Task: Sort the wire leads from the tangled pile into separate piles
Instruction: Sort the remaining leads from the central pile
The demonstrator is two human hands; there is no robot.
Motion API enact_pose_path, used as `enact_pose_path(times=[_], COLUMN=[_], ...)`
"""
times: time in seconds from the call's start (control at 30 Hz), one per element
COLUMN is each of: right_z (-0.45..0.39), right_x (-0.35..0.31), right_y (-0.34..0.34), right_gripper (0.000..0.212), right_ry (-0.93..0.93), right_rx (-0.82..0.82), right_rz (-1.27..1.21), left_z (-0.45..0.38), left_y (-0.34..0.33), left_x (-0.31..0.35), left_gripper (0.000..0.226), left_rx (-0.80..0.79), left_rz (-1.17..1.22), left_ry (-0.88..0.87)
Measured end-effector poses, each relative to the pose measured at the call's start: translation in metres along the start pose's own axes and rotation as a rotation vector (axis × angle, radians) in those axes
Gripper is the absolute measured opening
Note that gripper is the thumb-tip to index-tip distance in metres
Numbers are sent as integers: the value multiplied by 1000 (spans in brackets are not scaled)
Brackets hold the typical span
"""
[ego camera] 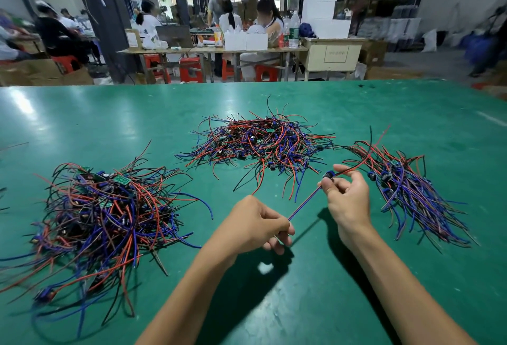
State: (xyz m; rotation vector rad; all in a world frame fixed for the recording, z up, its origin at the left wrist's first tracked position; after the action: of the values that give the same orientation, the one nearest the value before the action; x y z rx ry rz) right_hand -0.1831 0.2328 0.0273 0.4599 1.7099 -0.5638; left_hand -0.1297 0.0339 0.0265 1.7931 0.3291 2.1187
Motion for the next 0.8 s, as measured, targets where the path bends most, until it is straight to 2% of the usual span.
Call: enact_pose_path(times=[0.2, 0.37, 0.5, 0.57, 0.67, 0.73, 0.8], right_z=[0, 6, 22, 35, 57, 72, 84], right_x=[-1, 6, 5, 0, -11, -14, -15], right_y=[-7, -11, -25, -36, -50, -56, -61], right_gripper=[31, 33, 36, 46, 61, 65, 66], right_ry=[-41, -245, -326, -343, -318, -257, -203], right_rx=[-77, -158, -357, -508, -723, -828, -901], right_rz=[-43, -235, -220, -217, -142, -48, 23], left_z=[5, 14, 17, 12, -3, -9, -9], left_y=[0, 2, 7, 17, 35, 40, 35], left_x=[2, 6, 2, -2, -2, 4, 7], left_gripper=[21, 20, 27, 35, 42, 36, 28], left_rx=[-110, -301, -375, -310, -77, 35, 38], left_rz=[37, 82, 44, 30, 130, 173, 189], left_ry=[-5, -29, -21, 5, 44, -8, -58])
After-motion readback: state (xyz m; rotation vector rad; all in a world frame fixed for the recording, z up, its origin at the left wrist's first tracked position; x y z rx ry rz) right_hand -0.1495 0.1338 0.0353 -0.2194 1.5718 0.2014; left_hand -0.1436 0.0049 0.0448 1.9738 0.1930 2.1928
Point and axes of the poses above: each hand's wrist, its own z-axis away from the middle knuckle, its own y-axis out of the back of the hand, x = y × z, the point moved 10 cm from there along -z, towards the middle knuckle, and after that the axes turned 13 degrees about x, right-handed, at the moved point
